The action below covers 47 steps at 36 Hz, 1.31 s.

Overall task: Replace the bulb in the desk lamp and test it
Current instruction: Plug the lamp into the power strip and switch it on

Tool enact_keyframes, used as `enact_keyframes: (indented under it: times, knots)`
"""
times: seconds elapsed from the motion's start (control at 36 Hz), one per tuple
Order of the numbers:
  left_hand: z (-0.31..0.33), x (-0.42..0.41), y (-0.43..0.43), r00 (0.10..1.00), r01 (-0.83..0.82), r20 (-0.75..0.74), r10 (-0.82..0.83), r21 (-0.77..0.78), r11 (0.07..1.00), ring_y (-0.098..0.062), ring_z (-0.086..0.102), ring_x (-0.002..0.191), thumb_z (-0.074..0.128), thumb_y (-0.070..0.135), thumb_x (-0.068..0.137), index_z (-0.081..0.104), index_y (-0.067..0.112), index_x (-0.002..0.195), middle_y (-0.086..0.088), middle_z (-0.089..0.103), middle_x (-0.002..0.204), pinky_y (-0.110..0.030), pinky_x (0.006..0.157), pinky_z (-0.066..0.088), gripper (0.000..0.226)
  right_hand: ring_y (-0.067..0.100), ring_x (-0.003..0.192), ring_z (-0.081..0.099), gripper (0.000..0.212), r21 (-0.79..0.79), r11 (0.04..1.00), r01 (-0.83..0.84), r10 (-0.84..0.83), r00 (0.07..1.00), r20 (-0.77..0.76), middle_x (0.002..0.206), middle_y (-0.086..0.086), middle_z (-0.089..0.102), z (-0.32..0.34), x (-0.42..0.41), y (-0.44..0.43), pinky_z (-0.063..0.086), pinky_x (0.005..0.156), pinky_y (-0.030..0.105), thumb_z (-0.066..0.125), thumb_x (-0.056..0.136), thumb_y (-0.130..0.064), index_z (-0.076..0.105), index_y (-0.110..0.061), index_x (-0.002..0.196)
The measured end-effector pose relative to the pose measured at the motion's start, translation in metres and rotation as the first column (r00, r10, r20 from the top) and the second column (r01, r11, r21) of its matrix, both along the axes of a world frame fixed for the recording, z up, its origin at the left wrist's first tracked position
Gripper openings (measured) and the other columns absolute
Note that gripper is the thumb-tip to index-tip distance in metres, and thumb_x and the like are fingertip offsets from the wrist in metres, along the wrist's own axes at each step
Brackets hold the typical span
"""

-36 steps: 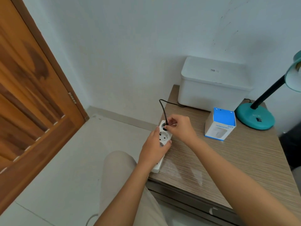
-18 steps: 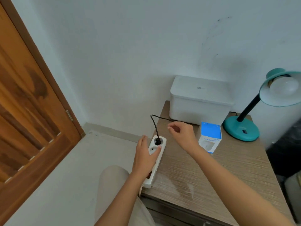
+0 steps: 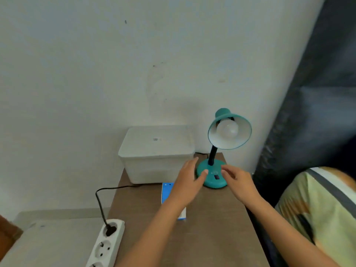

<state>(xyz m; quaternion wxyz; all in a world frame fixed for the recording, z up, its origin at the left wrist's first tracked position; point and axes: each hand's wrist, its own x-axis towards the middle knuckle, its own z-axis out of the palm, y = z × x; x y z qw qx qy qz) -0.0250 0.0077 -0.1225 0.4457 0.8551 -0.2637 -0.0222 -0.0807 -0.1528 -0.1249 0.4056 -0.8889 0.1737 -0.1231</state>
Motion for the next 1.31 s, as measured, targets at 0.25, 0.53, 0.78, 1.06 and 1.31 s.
enact_keyframes:
  times: [0.25,0.53,0.78,1.06,1.31]
  knots:
    - [-0.065,0.045,-0.066,0.979,0.116,-0.193,-0.060,0.296,0.948,-0.022,0.009,0.145,0.064,0.044,0.082,0.006,0.007,0.148,-0.009,0.009,0.157,-0.034,0.117,0.017,0.095,0.025,0.122,0.052,0.047,0.140,0.989,0.054,-0.029,0.984,-0.176,0.136,0.011,0.053,-0.056,0.042,-0.055,0.040,0.098,0.029,0.051,0.093,-0.025,0.044,-0.010,0.136]
    - [-0.104,0.064,-0.089,0.953,0.012,-0.290,0.083,0.313,0.950,-0.021,-0.019,0.143,0.071,0.067,0.062,-0.020,0.004,0.144,-0.011,-0.023,0.155,-0.036,0.119,-0.001,0.138,0.022,0.104,0.052,0.047,0.216,0.976,-0.018,0.041,0.994,-0.104,0.114,0.010,0.053,-0.094,0.075,-0.060,0.043,0.087,0.032,0.066,0.082,-0.025,0.044,-0.009,0.120]
    - [-0.127,0.069,-0.092,0.966,-0.070,-0.222,0.133,0.268,0.961,-0.021,-0.001,0.145,0.058,0.085,0.047,0.008,0.019,0.149,-0.008,0.007,0.157,-0.039,0.119,0.013,0.131,0.025,0.113,0.053,0.050,0.253,0.967,-0.027,0.031,0.999,-0.010,0.120,0.009,0.056,-0.101,0.079,-0.061,0.044,0.098,0.048,0.067,0.070,-0.029,0.045,-0.031,0.115]
    - [-0.130,0.067,-0.090,0.965,-0.070,-0.231,0.121,0.220,0.973,-0.015,-0.010,0.145,0.062,0.079,0.050,-0.002,0.020,0.149,-0.002,-0.006,0.159,-0.039,0.119,0.013,0.132,0.023,0.114,0.050,0.051,0.262,0.964,-0.042,0.033,0.999,0.038,0.121,0.008,0.051,-0.103,0.080,-0.058,0.043,0.097,0.037,0.068,0.079,-0.016,0.044,-0.017,0.124]
    - [-0.126,0.065,-0.089,0.968,-0.083,-0.218,0.127,0.202,0.976,-0.017,0.002,0.145,0.063,0.077,0.048,-0.004,0.018,0.149,-0.003,0.000,0.158,-0.040,0.117,0.019,0.134,0.022,0.111,0.049,0.050,0.254,0.967,-0.025,0.004,0.997,0.079,0.116,0.004,0.052,-0.107,0.082,-0.056,0.042,0.093,0.035,0.065,0.074,-0.026,0.048,-0.019,0.120]
